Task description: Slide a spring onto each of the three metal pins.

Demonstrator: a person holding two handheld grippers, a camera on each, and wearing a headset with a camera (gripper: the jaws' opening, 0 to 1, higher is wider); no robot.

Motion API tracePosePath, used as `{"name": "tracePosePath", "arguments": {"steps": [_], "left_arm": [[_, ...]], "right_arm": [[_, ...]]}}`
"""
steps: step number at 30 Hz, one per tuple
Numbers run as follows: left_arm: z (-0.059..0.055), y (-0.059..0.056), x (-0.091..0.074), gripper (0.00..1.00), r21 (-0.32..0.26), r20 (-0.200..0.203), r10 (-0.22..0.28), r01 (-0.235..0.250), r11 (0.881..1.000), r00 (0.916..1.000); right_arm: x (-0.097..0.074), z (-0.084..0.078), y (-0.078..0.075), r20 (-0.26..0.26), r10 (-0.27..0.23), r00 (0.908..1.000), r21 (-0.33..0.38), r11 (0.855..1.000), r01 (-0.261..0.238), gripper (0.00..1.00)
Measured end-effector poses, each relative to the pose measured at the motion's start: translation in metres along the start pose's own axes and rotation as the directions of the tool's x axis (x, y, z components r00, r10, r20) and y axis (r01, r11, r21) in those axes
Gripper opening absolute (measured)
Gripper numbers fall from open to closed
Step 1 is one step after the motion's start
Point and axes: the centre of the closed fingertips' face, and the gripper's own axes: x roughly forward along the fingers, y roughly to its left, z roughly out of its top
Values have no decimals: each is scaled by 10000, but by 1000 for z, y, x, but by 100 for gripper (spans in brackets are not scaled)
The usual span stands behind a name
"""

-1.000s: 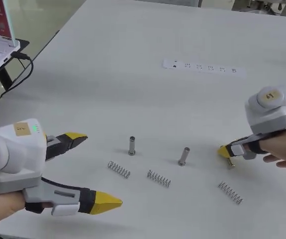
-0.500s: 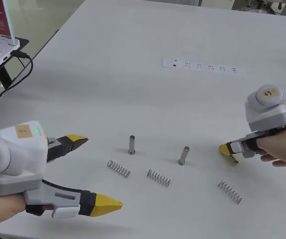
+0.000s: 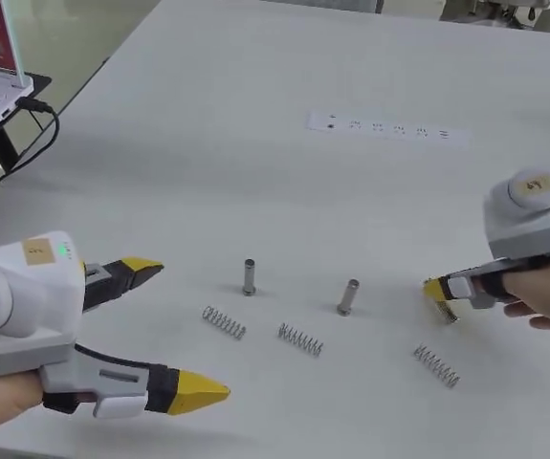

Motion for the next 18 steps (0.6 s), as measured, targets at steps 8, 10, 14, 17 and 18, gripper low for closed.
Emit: {"name": "tracePosePath", "arguments": {"steps": [8, 10, 14, 17, 18], "left_arm": [[2, -1, 0, 96, 53, 32, -39, 39, 10000, 10000], [3, -1, 0, 96, 80, 34, -38, 38, 10000, 10000], [4, -2, 0, 96, 115, 37, -67, 67, 9999, 10000], [4, -2, 1, 96, 144, 24, -74, 74, 9999, 10000], [4, -2, 1, 96, 140, 28, -77, 77, 9999, 10000]], "right_arm": [[-10, 0, 2, 344, -11, 9994, 67, 10000, 8, 5], [-12, 0, 2, 465, -32, 9989, 77, 10000, 29, 5], [-15, 0, 3, 607, -55, 9981, 65, 10000, 51, 5], [-18, 1, 4, 697, -58, 9976, 50, 10000, 55, 5], [-19, 1, 4, 769, -56, 9970, 53, 10000, 52, 5]]}}
